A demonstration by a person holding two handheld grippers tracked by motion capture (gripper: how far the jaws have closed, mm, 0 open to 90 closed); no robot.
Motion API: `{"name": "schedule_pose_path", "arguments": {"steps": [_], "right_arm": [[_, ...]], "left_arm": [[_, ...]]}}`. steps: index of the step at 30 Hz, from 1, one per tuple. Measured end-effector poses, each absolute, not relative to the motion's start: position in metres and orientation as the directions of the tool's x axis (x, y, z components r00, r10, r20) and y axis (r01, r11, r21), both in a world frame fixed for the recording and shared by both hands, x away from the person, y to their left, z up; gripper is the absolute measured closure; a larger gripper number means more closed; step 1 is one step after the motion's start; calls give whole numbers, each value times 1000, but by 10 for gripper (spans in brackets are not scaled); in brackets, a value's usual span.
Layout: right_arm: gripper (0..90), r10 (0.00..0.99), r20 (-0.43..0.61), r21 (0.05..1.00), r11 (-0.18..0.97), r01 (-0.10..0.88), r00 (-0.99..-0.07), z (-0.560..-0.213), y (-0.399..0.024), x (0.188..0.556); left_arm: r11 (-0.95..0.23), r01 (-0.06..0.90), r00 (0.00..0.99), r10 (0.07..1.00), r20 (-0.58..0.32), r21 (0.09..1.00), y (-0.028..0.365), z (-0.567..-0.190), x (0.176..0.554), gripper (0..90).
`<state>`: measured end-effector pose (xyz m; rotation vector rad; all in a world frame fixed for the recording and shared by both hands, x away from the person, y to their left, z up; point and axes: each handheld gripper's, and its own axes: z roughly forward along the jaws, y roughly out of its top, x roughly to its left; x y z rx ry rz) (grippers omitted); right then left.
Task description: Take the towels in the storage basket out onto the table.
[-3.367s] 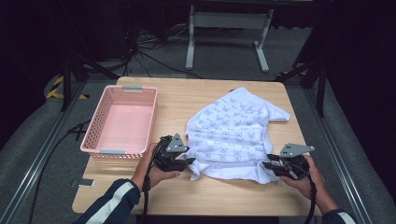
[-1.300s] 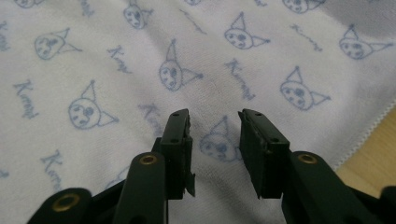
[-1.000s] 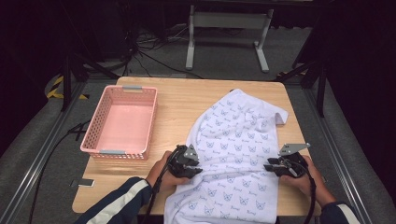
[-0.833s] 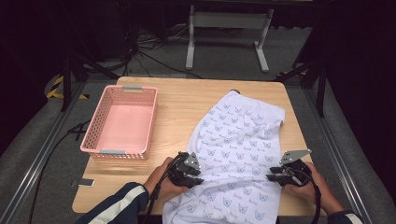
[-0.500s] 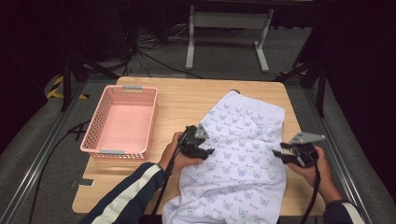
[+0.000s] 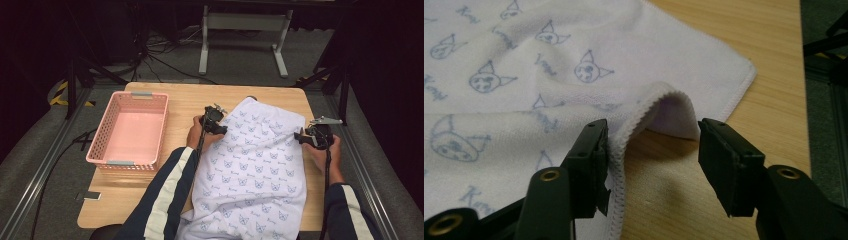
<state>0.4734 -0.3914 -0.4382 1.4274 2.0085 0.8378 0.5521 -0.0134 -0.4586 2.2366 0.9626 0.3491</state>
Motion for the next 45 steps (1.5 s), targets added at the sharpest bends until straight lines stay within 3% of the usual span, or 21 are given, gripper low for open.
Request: {"name": "schedule_pose_path", "arguments": {"steps": [2,4,10,12,14,17,19,22,24,26,31,34,35,36,38,39,45], "right_arm": [[513,949,-64,720,258,644,-308,-444,-392,476],[532,943,-46,711,262,652,-329,-447,-392,476],[601,925,-40,683,302,665,-379,-450,-388,475],[607,913,-48,670,330,665,-405,-448,-384,474],[617,901,-86,651,373,661,-425,-446,-378,475],[562,903,-106,660,377,650,-417,-441,-372,479],[555,907,-97,687,359,632,-410,-437,-367,483],[540,911,-81,725,332,603,-404,-432,-358,490],[542,905,-82,718,344,606,-417,-435,-351,495],[535,893,-65,701,359,616,-446,-441,-346,498],[559,874,-77,677,399,618,-479,-450,-339,496],[566,868,-87,669,414,617,-489,-449,-339,494],[566,869,-82,666,412,622,-488,-449,-340,493],[575,871,-71,665,405,628,-486,-449,-341,493],[576,871,-53,663,397,635,-489,-449,-343,491],[576,871,-51,662,396,636,-488,-449,-343,491],[575,863,-74,650,422,631,-501,-447,-342,485]], "left_arm": [[-539,524,727,686,-18,660,-10,-456,548,675],[-585,499,752,659,16,639,-8,-454,540,800],[-621,500,766,643,27,603,15,-452,507,828],[-633,485,786,618,16,604,21,-450,498,795],[-590,505,747,664,24,630,27,-449,495,656],[-465,528,693,720,-44,711,36,-446,502,568],[-431,557,629,777,-21,710,36,-446,511,480],[-369,585,563,826,-35,722,38,-450,523,473],[-360,617,569,818,-80,700,38,-455,531,462],[-357,636,589,797,-132,685,36,-460,536,395],[-367,612,615,778,-129,701,25,-462,537,405],[-424,596,644,760,-91,682,17,-461,539,470],[-441,580,676,730,-103,685,16,-460,539,542],[-466,569,695,714,-93,677,14,-459,538,689],[-492,547,714,696,-71,678,10,-458,537,845],[-499,545,719,692,-69,674,8,-455,536,881],[-458,495,730,680,-67,738,8,-438,533,895]]}}
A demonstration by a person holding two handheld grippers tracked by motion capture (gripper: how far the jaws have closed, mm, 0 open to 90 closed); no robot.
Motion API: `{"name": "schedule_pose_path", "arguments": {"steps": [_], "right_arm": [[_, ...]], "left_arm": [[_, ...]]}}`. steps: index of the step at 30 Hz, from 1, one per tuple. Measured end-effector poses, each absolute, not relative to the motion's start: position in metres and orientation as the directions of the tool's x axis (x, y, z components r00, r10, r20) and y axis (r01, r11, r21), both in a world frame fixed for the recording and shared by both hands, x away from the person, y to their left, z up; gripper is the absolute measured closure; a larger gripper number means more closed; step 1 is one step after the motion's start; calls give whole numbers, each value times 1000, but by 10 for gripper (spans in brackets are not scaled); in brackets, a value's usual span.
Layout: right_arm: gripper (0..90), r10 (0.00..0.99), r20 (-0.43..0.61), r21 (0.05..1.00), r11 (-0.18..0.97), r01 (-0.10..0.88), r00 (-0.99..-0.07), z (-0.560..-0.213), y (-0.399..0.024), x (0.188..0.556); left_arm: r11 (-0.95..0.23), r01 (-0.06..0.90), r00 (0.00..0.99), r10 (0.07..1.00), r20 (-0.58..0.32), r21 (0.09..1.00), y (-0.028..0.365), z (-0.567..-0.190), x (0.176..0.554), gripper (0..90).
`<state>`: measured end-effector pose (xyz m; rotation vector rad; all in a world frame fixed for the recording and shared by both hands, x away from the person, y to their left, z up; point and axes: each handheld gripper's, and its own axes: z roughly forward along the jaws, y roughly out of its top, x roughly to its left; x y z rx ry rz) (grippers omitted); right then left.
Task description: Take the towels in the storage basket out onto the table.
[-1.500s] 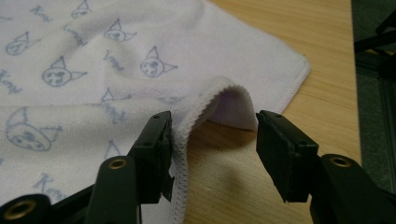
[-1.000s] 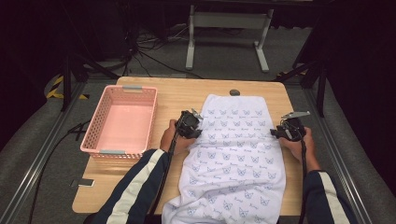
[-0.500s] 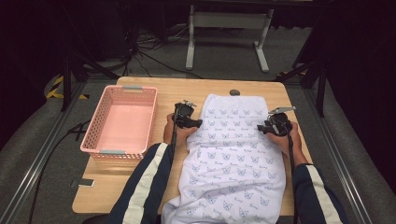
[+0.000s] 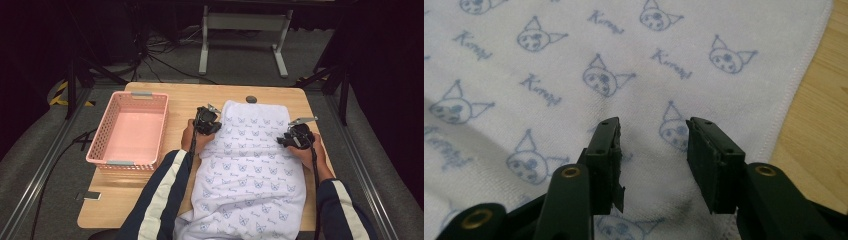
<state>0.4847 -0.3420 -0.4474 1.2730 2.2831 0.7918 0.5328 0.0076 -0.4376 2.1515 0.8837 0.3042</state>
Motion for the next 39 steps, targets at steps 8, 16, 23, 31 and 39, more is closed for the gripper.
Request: {"name": "schedule_pose_path", "arguments": {"steps": [8,16,23,31,39], "right_arm": [[561,854,-84,635,444,632,-514,-446,-347,477],[544,856,-58,625,432,650,-514,-445,-362,468],[537,852,-59,613,442,654,-520,-444,-365,463],[526,848,-77,615,454,645,-524,-444,-365,462],[524,847,-85,629,454,631,-525,-445,-365,462]], "left_arm": [[-491,330,843,538,-18,807,-32,-409,504,894],[-682,258,951,305,-55,684,-69,-426,485,784],[-583,315,901,431,-44,749,-43,-415,496,632],[-585,323,881,474,-9,744,-53,-421,515,551],[-622,366,882,470,-45,692,-88,-437,524,534]]}}
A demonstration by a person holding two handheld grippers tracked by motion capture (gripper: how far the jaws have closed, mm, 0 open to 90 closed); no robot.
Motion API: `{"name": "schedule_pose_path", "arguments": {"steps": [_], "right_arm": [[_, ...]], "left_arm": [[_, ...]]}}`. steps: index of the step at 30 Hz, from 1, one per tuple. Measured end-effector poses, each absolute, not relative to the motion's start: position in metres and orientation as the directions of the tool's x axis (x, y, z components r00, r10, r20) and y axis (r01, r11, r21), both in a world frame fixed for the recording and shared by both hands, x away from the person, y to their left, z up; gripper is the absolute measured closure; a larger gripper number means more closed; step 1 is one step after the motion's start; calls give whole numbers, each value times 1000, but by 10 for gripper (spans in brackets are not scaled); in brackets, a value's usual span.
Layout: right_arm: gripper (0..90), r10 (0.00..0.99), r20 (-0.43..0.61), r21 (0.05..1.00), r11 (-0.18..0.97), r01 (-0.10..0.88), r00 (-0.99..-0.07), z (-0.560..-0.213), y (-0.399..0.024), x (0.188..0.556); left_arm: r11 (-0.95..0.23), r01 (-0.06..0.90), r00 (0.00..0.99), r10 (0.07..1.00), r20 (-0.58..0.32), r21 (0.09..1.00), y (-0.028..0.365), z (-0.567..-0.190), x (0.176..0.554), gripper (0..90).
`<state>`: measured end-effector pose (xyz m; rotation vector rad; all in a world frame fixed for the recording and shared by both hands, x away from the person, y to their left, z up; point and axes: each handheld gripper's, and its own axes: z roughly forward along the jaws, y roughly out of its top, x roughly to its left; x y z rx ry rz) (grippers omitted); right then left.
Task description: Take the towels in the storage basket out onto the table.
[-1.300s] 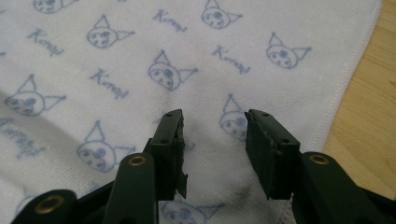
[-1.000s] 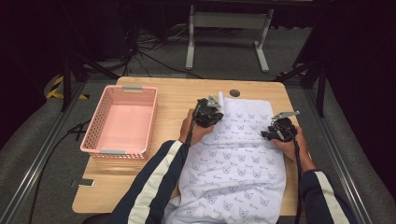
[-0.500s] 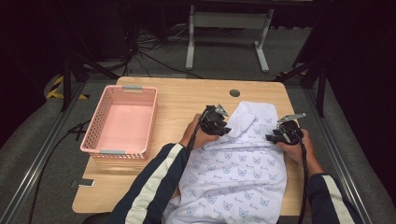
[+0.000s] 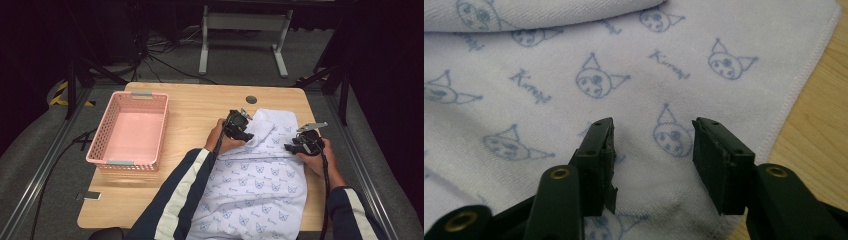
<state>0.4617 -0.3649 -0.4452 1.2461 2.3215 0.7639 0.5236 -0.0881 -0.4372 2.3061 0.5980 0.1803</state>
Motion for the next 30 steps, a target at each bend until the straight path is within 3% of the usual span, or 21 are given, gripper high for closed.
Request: {"name": "schedule_pose_path", "arguments": {"steps": [5,7,9,11,16,19,25,30], "right_arm": [[526,844,-89,629,460,627,-529,-445,-364,461],[531,843,-94,628,464,625,-530,-445,-364,461],[538,841,-98,628,467,623,-532,-445,-364,461],[544,841,-95,627,466,625,-532,-445,-364,461],[543,847,-70,629,447,636,-527,-445,-366,462],[531,851,-61,625,441,644,-522,-445,-367,463],[526,856,-49,606,435,666,-514,-443,-370,466],[524,863,-47,577,434,692,-502,-440,-373,470]], "left_arm": [[-681,402,863,506,-4,612,-103,-446,524,567],[-678,401,866,500,-14,616,-102,-446,524,662],[-679,395,867,499,-5,619,-101,-445,524,835],[-672,391,863,505,3,629,-96,-442,524,875],[-632,397,833,552,28,666,-70,-426,531,884],[-552,451,749,661,39,701,-41,-419,540,884],[-478,537,601,795,83,695,2,-425,555,884],[-454,603,545,835,77,655,24,-438,563,858]]}}
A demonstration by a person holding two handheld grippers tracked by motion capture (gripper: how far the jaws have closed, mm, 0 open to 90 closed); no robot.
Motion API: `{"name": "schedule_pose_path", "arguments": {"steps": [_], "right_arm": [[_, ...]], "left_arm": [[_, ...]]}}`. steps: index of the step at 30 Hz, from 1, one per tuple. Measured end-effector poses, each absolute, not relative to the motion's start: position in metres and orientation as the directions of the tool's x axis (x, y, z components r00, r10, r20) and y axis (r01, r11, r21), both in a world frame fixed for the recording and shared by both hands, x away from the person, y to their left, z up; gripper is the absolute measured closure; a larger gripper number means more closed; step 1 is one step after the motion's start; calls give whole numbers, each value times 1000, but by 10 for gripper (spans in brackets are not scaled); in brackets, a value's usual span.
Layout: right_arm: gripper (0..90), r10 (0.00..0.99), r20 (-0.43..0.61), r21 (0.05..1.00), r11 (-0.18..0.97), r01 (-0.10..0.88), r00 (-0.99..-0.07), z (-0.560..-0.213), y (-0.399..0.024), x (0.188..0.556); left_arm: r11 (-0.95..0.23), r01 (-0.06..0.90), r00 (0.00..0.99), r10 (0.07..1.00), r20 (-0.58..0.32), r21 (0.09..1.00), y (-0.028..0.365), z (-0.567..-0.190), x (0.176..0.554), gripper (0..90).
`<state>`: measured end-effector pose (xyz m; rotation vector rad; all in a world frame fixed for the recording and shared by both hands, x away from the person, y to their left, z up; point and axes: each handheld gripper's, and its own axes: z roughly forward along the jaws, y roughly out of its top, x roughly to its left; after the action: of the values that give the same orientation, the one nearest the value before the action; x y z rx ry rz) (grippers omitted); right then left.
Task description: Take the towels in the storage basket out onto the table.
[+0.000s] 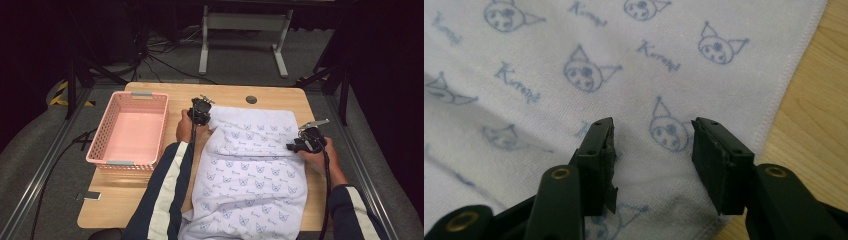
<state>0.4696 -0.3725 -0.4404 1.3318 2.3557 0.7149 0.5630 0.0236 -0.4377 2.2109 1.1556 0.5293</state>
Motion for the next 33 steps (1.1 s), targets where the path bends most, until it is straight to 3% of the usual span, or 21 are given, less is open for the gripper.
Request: {"name": "schedule_pose_path", "arguments": {"steps": [2,4,7,11,21,33], "right_arm": [[516,856,-61,554,457,696,-514,-438,-373,471],[506,852,-73,544,470,695,-519,-435,-374,473],[525,867,-72,611,429,666,-493,-423,-380,479],[545,902,-77,693,354,628,-424,-411,-388,494],[564,947,-70,732,262,629,-314,-418,-395,539],[484,962,-84,652,250,716,-260,-439,-390,568]], "left_arm": [[-434,619,540,840,47,655,27,-443,565,823],[-421,617,536,843,37,665,26,-446,568,697],[-380,611,551,834,-29,694,27,-447,572,649],[-326,611,536,841,-74,722,22,-444,578,492],[-402,631,568,822,-42,663,9,-454,591,443],[-432,641,586,809,-41,635,8,-456,590,394]]}}
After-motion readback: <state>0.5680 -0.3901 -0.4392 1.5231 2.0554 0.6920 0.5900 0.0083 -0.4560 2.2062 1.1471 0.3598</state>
